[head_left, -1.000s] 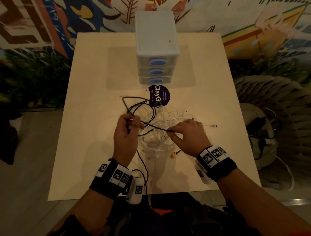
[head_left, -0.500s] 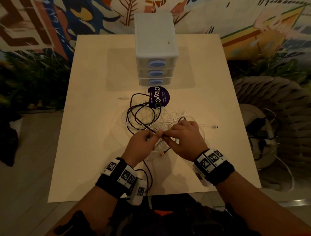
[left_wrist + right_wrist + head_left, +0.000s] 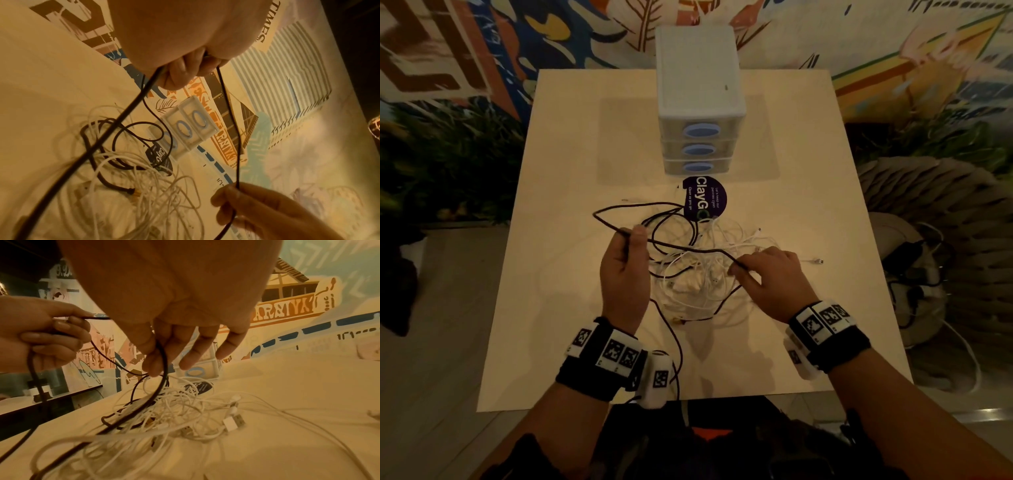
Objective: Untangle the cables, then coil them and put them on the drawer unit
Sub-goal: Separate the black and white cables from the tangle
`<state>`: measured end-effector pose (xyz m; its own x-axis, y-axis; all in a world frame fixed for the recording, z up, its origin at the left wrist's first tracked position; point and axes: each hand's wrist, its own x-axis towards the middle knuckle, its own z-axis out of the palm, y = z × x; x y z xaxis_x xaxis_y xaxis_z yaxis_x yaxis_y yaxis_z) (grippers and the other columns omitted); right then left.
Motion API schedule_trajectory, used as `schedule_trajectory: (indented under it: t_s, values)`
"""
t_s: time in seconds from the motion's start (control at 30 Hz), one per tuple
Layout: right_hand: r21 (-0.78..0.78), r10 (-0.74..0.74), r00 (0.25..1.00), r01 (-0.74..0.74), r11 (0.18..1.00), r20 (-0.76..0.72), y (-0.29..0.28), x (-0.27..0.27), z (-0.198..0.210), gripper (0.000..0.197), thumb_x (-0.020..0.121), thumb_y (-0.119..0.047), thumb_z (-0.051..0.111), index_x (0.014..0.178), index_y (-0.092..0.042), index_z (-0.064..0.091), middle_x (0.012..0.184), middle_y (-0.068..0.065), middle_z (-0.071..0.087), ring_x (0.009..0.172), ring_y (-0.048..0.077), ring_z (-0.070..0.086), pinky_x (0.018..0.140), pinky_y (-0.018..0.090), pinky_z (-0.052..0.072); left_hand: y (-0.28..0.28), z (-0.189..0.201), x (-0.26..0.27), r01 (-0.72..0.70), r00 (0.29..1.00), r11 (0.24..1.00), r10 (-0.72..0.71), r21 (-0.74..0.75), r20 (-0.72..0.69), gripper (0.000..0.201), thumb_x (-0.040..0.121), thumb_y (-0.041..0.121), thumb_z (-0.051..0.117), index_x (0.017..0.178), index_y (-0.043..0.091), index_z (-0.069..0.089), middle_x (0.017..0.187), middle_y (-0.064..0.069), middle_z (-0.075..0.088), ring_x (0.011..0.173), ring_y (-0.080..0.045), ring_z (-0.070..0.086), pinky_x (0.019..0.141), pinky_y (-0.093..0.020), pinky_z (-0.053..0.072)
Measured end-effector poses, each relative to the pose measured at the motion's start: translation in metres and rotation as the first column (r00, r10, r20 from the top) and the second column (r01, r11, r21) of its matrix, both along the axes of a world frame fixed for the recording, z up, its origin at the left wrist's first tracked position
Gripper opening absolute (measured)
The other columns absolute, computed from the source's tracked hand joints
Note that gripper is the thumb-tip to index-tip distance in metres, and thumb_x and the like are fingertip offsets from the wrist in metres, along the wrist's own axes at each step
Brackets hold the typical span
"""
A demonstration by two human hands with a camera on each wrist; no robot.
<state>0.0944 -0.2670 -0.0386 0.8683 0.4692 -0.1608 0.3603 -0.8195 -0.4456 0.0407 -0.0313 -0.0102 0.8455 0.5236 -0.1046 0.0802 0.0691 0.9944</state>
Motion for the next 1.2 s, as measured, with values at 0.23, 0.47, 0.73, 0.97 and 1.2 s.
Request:
schedule_trajectory:
  t_s: [0.23,0.47,0.73,0.97,1.2]
  values:
    - [0.196,0.154,0.985,-0.167,0.966,0.080,0.010,0.003,0.006,0.035,0.103,-0.053,0.041,0.108,-0.035,0.071,0.084,-0.011,0.073,0.077,0.018,0.059,0.074,0.043,0.046,-0.024,-0.003,-0.005,0.366,0.927,0.922,-0.350,0.123,-0.133,0.030,0.095,0.048,0.058,0.100,0.019,0.063,0.059,0.014,0.057,0.053,-0.002,0.047,0.055,-0.021,0.040]
    - [0.143,0.152,0.987,-0.144,0.979,-0.045,0.015,-0.003,0.002,0.028,0.102,-0.043,0.051,0.097,-0.023,0.070,0.082,-0.007,0.062,0.077,0.013,0.053,0.072,0.036,0.046,-0.033,0.010,-0.006,0.356,0.934,0.931,-0.357,0.079,-0.008,0.035,0.110,0.019,0.037,0.104,0.006,0.069,0.067,-0.008,0.058,0.054,-0.001,0.052,0.059,-0.010,0.041]
    - [0.297,0.084,0.947,0.012,0.955,-0.310,0.014,-0.005,0.008,0.018,0.108,-0.031,0.041,0.100,-0.027,0.057,0.087,-0.014,0.069,0.069,0.001,0.068,0.068,0.028,0.054,-0.021,0.005,-0.005,0.224,0.974,0.974,-0.224,-0.003,-0.001,0.028,0.110,0.022,0.039,0.097,0.010,0.062,0.067,-0.006,0.058,0.052,-0.008,0.044,0.049,-0.015,0.034]
    - [0.573,-0.111,0.976,0.201,0.794,-0.188,0.006,0.002,0.040,0.023,0.109,-0.031,0.037,0.094,-0.022,0.052,0.077,0.001,0.069,0.061,0.015,0.069,0.063,0.034,0.057,-0.009,-0.005,-0.013,0.226,0.973,0.964,-0.219,0.137,-0.069,0.015,0.103,0.021,0.056,0.100,0.010,0.066,0.064,-0.011,0.056,0.054,-0.007,0.050,0.057,-0.016,0.043]
    - [0.758,-0.418,0.905,0.326,0.565,-0.078,-0.022,0.031,0.057,0.027,0.110,-0.033,0.036,0.089,-0.029,0.052,0.067,0.010,0.061,0.050,0.034,0.057,0.050,0.040,0.049,0.008,-0.024,-0.007,0.074,0.976,0.952,-0.008,0.296,-0.218,0.020,0.092,0.026,0.074,0.107,0.023,0.060,0.065,0.003,0.054,0.053,-0.005,0.047,0.056,-0.015,0.042]
